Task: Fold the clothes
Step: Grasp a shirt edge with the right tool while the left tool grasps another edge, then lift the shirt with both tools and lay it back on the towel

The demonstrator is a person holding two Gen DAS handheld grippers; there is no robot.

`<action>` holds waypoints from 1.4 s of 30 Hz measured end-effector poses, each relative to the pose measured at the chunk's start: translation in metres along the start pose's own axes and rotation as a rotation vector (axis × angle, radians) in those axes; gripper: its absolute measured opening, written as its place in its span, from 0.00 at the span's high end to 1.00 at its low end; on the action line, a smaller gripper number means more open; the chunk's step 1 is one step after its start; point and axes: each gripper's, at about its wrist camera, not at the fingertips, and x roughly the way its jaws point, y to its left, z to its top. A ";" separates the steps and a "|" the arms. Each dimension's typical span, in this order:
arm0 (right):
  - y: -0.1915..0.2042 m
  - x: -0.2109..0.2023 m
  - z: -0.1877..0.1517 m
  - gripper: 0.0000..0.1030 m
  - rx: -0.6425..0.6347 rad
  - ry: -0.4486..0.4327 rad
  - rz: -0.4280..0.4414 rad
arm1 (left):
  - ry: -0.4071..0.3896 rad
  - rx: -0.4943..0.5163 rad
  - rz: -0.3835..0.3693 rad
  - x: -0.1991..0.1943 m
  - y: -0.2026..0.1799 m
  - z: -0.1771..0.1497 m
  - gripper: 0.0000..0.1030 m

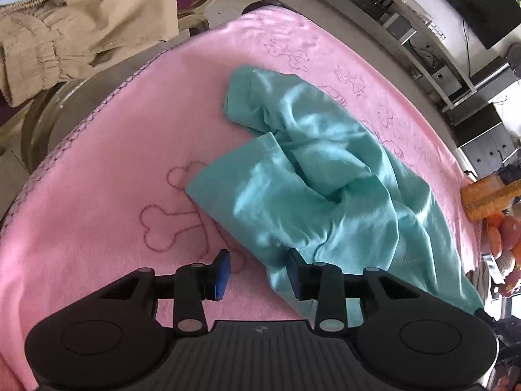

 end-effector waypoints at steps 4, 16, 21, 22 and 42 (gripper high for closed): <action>0.002 0.002 -0.001 0.96 -0.006 0.004 0.002 | 0.007 -0.003 -0.042 0.005 -0.001 0.000 0.68; 0.000 0.003 -0.001 0.96 0.009 0.004 0.001 | 0.001 0.024 -0.056 0.002 -0.008 -0.003 1.00; -0.003 -0.008 0.002 0.97 0.050 -0.042 0.058 | -0.060 0.059 -0.105 -0.038 -0.021 0.010 1.00; -0.005 -0.011 0.004 0.97 0.074 -0.043 0.082 | -0.082 0.063 -0.123 -0.051 -0.024 0.015 1.00; 0.119 -0.264 0.007 0.98 -0.046 -0.442 0.523 | -0.656 0.132 -0.412 -0.353 -0.031 0.073 1.00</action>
